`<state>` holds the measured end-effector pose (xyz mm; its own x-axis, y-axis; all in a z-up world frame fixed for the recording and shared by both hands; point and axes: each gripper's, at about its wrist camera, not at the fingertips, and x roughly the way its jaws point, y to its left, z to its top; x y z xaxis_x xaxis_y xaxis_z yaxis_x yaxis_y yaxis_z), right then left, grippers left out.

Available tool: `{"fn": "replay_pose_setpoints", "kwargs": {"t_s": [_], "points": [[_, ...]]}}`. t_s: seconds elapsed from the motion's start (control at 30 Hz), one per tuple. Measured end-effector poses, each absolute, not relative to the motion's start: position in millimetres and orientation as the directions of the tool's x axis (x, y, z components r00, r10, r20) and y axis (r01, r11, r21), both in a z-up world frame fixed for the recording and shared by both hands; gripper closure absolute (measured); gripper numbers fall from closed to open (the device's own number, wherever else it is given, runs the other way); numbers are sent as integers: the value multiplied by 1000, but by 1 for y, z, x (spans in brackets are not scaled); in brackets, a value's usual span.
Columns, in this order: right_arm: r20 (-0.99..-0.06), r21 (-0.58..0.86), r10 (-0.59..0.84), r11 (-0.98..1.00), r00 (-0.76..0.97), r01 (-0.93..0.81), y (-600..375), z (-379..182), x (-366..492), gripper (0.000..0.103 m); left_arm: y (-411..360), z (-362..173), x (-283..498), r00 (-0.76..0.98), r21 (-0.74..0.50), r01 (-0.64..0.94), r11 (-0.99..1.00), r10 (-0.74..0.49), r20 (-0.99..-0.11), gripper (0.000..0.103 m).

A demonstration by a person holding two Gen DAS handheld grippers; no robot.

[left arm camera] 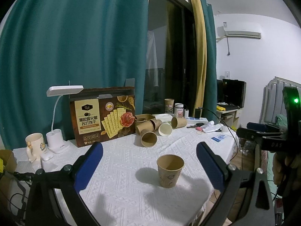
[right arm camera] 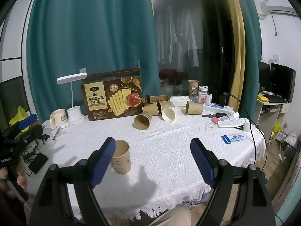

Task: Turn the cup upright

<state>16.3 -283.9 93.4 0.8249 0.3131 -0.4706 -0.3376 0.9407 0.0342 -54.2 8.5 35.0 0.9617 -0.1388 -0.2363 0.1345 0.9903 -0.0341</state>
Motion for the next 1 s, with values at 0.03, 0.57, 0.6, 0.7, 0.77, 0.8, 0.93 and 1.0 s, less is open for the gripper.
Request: {"fn": "replay_pose_setpoints", "kwargs": {"t_s": [0.03,0.57,0.6,0.7,0.77,0.8,0.93,1.0], "points": [[-470,34,312,941,825,-337,-284,93,16,23,9,34,-55,962,-33,134,990,-138,-236,3],[-470,35,313,941,825,-337,-285,93,16,23,7,36,-53,961,-33,138,990,-142,-237,3],[-470,35,314,941,825,-338,-285,93,16,23,7,36,-53,961,-32,139,990,-142,-237,3],[-472,36,313,941,824,-337,-285,93,17,23,5,37,-54,960,-28,144,989,-147,-239,3],[-471,36,313,941,824,-337,-285,93,16,23,5,39,-53,959,-29,148,989,-150,-239,3],[-472,35,312,941,825,-336,-285,92,16,23,4,38,-53,959,-29,147,989,-149,-239,3],[-471,36,312,941,825,-336,-285,92,16,23,4,39,-53,959,-29,148,989,-151,-239,3],[-472,35,311,942,825,-335,-285,92,16,23,4,39,-53,958,-31,153,988,-156,-241,3]]}}
